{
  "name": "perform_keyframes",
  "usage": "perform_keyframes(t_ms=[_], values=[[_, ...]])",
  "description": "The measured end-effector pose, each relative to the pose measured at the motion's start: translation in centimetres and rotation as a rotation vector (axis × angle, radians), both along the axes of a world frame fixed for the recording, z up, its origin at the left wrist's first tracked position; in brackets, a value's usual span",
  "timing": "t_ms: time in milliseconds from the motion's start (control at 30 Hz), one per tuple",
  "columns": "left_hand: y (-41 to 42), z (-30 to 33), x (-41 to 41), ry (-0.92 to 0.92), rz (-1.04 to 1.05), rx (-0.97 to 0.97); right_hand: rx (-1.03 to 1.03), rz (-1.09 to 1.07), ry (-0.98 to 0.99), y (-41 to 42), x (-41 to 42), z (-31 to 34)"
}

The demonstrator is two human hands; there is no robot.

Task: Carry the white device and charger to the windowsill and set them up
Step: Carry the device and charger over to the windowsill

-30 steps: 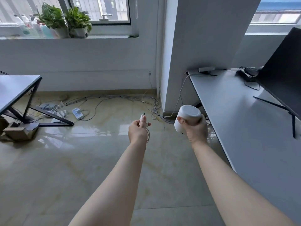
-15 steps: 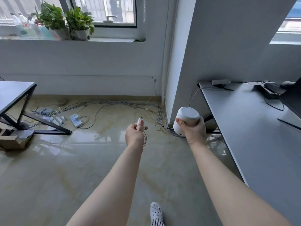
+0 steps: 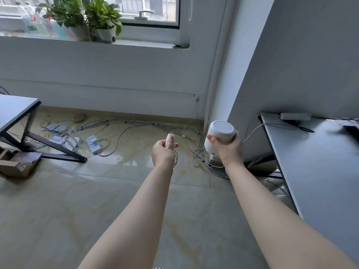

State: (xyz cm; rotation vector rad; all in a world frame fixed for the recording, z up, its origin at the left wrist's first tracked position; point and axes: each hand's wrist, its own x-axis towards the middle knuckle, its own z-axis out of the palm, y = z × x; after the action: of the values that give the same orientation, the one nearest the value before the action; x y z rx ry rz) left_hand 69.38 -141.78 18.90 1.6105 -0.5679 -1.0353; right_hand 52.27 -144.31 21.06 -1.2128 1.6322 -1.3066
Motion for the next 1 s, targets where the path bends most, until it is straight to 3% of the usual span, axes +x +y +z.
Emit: perform_keyframes(t_ms=[1000], values=[[-33.6, 1.8, 21.5, -0.02, -0.002, -0.018, 0.009, -0.017, -0.016, -32.6, 20.4, 2.6]])
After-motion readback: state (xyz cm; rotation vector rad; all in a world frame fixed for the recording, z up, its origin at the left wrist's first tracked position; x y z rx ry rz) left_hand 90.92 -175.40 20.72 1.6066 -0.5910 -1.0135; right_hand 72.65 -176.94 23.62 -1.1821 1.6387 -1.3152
